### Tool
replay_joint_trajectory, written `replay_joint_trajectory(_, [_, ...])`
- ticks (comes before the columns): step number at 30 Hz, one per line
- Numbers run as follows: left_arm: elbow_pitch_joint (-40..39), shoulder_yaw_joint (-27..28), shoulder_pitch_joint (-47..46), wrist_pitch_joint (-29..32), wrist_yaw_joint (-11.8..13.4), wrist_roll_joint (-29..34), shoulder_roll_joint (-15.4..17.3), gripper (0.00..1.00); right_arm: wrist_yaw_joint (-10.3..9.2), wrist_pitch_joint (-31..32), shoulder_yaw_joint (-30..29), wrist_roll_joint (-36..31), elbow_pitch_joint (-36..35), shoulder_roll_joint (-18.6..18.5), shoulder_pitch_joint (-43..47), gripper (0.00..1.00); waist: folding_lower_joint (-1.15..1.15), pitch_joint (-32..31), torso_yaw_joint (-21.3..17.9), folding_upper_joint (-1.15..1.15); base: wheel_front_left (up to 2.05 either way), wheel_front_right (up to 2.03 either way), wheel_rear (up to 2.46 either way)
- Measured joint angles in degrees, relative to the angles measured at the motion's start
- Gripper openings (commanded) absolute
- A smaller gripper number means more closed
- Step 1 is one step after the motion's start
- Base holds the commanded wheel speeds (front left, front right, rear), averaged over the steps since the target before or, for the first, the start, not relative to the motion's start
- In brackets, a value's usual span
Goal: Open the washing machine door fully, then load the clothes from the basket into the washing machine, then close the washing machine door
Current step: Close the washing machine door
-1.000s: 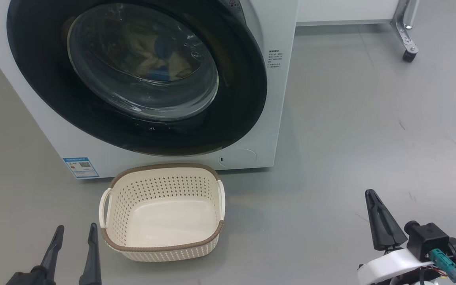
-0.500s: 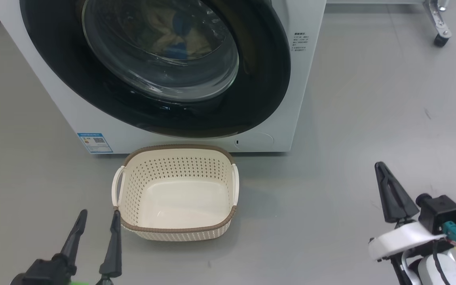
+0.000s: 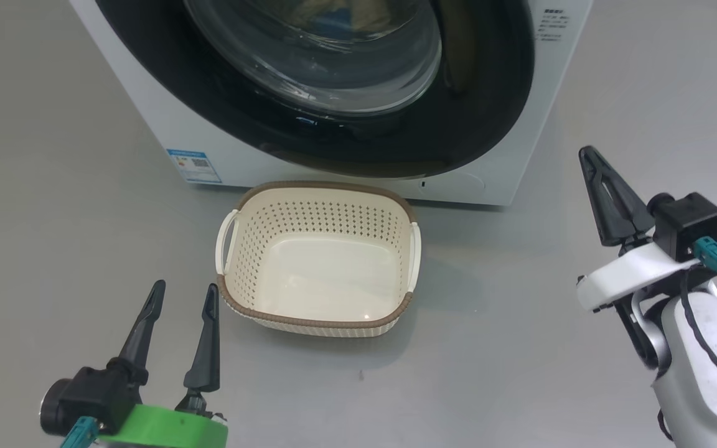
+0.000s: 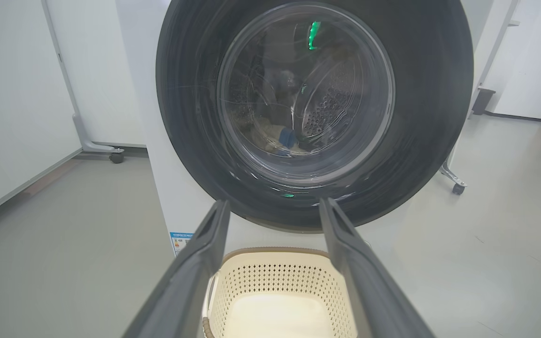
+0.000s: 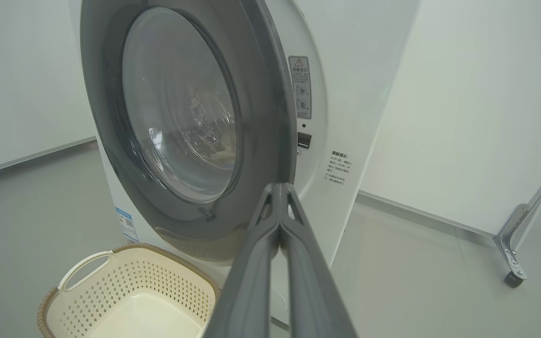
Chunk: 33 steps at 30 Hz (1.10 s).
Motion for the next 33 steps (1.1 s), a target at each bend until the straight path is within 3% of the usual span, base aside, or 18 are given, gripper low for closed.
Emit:
replay_joint_trajectory(22, [3.54,-3.38,-5.6,-0.21,-2.07,0.57,-3.75,1.0,1.33,5.67,2.36,-0.79,11.73,-4.69,-17.71,0.0,0.0,7.25,12.28,0.0,0.0,0.0,0.0])
replay_joint_trajectory(33, [3.12,-3.02,-6.39,-0.22,-2.45,0.83,-4.08,1.0,1.74,6.5,1.21,0.1,16.53,-5.81,-24.03,0.0,0.0,9.17,15.82,0.0,0.0,0.0,0.0])
